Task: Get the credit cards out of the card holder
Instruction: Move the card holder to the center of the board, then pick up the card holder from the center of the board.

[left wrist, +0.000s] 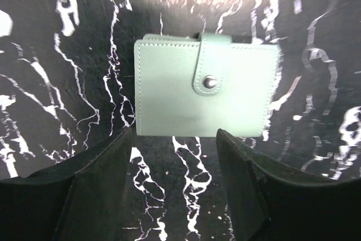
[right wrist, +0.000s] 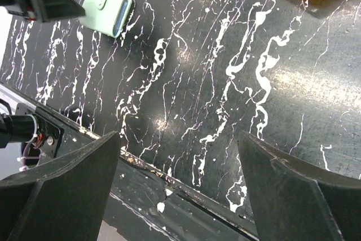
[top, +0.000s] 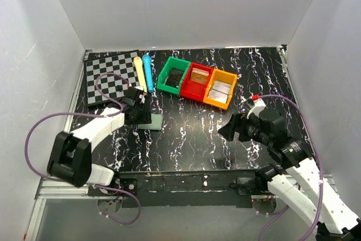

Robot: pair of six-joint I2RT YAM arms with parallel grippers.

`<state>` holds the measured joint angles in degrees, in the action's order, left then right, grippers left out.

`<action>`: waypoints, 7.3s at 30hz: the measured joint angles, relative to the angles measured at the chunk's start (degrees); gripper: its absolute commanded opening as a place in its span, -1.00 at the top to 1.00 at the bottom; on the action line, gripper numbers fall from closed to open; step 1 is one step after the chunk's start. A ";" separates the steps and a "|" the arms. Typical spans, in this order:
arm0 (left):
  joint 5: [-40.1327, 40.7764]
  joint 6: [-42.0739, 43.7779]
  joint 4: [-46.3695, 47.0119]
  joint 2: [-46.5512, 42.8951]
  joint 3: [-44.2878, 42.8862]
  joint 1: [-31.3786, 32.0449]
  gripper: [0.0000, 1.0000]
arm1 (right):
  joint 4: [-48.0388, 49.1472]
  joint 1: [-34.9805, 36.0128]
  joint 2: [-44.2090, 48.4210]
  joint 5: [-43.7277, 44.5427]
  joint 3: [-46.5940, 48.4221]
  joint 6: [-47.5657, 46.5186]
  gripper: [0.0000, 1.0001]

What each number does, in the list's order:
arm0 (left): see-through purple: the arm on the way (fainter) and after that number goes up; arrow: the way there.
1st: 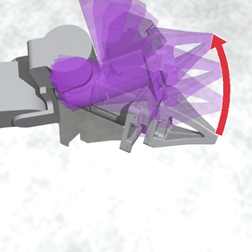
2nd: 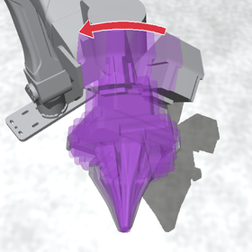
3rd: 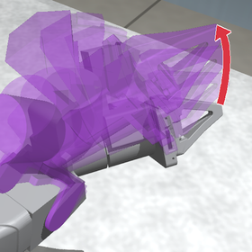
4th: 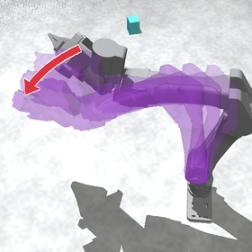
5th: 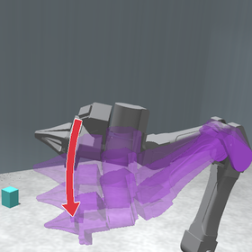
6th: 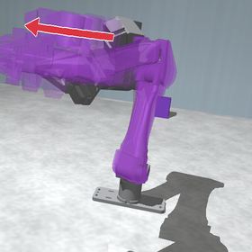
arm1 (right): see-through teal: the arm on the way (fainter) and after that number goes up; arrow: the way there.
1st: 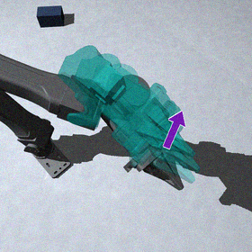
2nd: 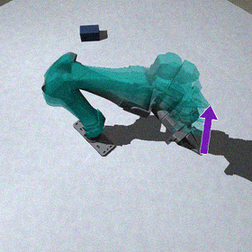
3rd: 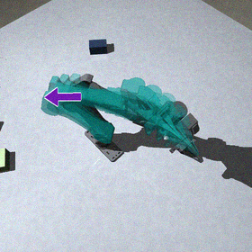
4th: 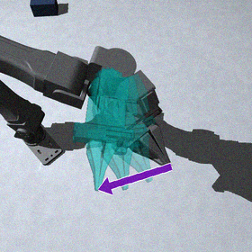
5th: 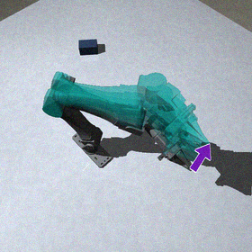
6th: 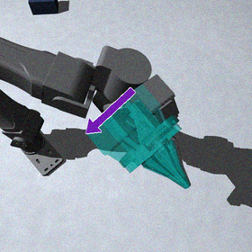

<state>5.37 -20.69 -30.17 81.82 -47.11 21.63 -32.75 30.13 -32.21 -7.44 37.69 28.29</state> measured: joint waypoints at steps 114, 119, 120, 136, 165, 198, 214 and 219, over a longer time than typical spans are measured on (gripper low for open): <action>-25.90 -19.98 21.07 -0.63 12.41 -6.29 0.10 | 26.73 13.40 -74.20 -10.75 25.22 15.91 -0.32; -25.20 -19.93 20.28 -0.59 12.41 -6.29 0.18 | 26.40 13.38 -76.85 -10.49 28.63 16.65 -0.29; -25.11 -19.93 20.11 -0.57 12.41 -6.29 0.21 | 26.53 13.40 -77.35 -10.49 29.16 16.81 -0.29; -25.49 -20.72 21.68 2.10 12.41 -2.99 0.38 | 25.27 13.38 -79.82 -9.62 31.89 17.20 -0.11; -25.73 -21.51 23.32 2.29 12.85 -1.97 0.34 | 29.46 13.38 -77.96 -15.02 26.08 16.65 0.28; -30.23 -26.27 35.69 -11.72 24.11 -1.95 0.05 | 27.50 13.33 -64.65 -16.31 17.64 13.77 0.97; -37.35 -35.69 60.59 -13.03 33.99 -1.95 -0.15 | 20.85 12.63 -54.34 -16.31 16.00 11.41 0.97; -39.28 -38.47 66.69 -12.90 35.01 -1.95 -0.42 | 19.54 12.46 -50.80 -16.37 15.93 10.88 0.97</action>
<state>-33.91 -59.16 36.51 68.93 -12.10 19.68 -13.21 42.59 -83.00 -23.81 53.63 39.18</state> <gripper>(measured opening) 0.690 0.031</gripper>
